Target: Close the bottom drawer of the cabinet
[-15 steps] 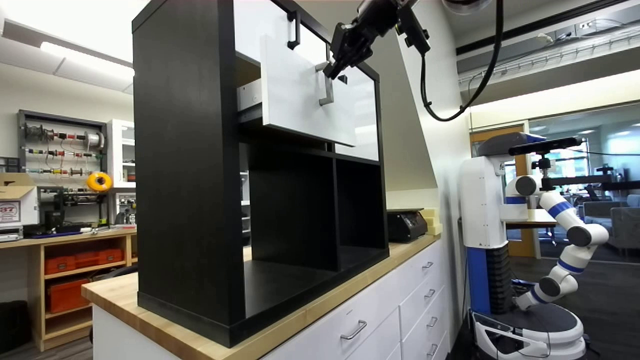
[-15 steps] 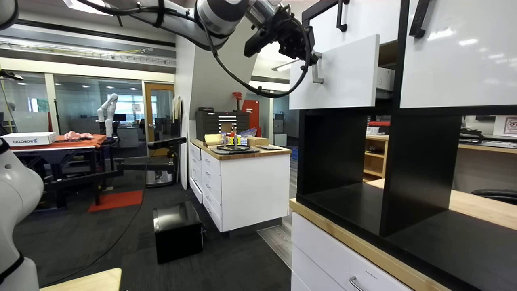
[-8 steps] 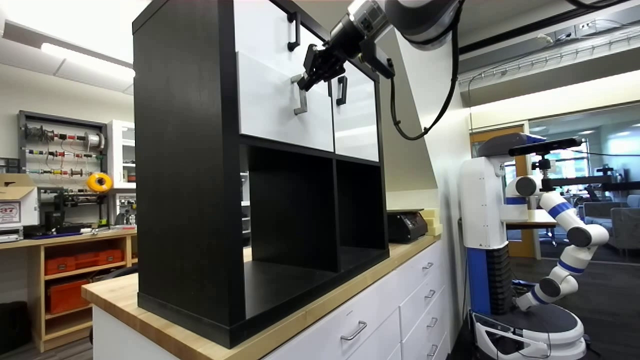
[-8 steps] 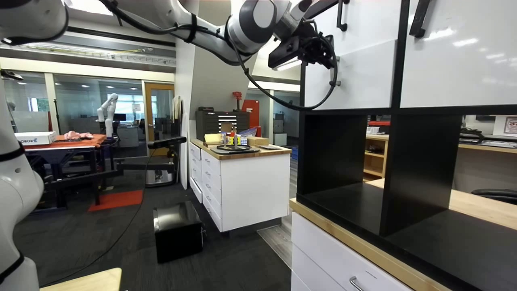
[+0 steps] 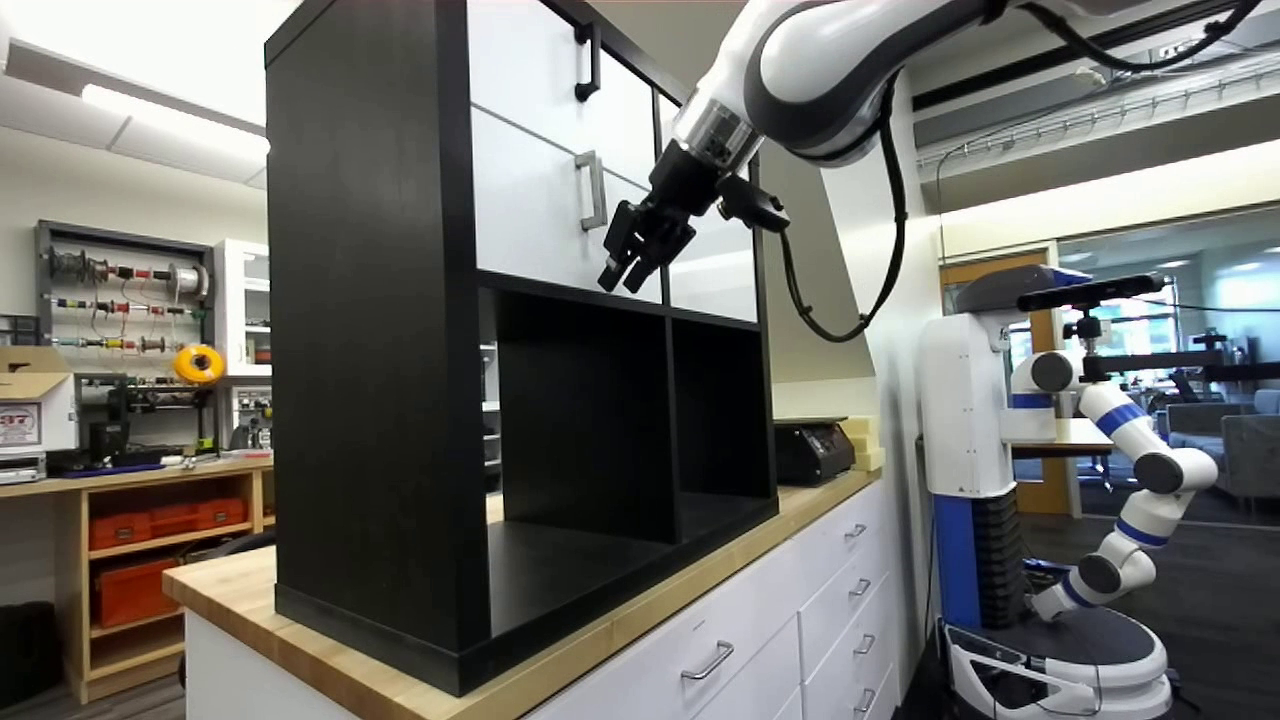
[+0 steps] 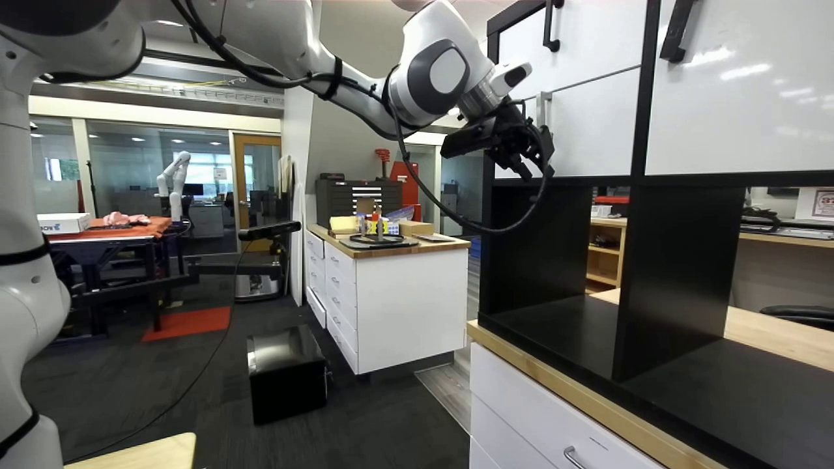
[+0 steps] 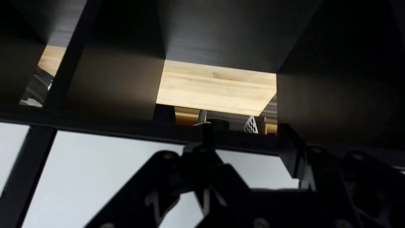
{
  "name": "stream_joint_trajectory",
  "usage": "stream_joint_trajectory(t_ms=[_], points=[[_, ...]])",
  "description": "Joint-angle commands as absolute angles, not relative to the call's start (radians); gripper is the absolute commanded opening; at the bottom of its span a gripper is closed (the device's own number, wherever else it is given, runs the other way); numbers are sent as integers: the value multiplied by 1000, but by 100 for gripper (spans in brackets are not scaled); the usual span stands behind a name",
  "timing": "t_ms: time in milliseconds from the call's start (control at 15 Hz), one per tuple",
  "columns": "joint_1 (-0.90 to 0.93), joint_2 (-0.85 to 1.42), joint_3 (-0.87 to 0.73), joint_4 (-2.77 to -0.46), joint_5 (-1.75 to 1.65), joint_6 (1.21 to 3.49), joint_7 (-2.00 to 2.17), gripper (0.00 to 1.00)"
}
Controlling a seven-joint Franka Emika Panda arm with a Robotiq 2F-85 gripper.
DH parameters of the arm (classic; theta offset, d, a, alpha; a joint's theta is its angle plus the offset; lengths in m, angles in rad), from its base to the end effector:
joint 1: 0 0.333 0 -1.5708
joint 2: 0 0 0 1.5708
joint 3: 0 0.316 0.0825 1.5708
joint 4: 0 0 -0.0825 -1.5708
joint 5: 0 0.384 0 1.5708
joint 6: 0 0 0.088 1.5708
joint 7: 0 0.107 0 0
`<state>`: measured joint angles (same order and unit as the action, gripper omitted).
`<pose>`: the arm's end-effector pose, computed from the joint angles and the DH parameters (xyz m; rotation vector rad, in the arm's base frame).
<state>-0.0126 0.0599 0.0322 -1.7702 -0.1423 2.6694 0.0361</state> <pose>0.6317 0.0160 0.6185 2.7869 0.1123 1.2472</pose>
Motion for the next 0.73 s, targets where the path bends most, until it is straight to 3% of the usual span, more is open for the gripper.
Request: stream_joint_trajectory(t_ms=[0,133,467,667], points=[[1,-13,28,-1817,-119,2559,1,84],[4,-37,29,-1818,-122,2502,1,97],[9,-116,34,-1826,-139,2322,19,100],[7,-78,35,-1784,-138,2337,22,100]])
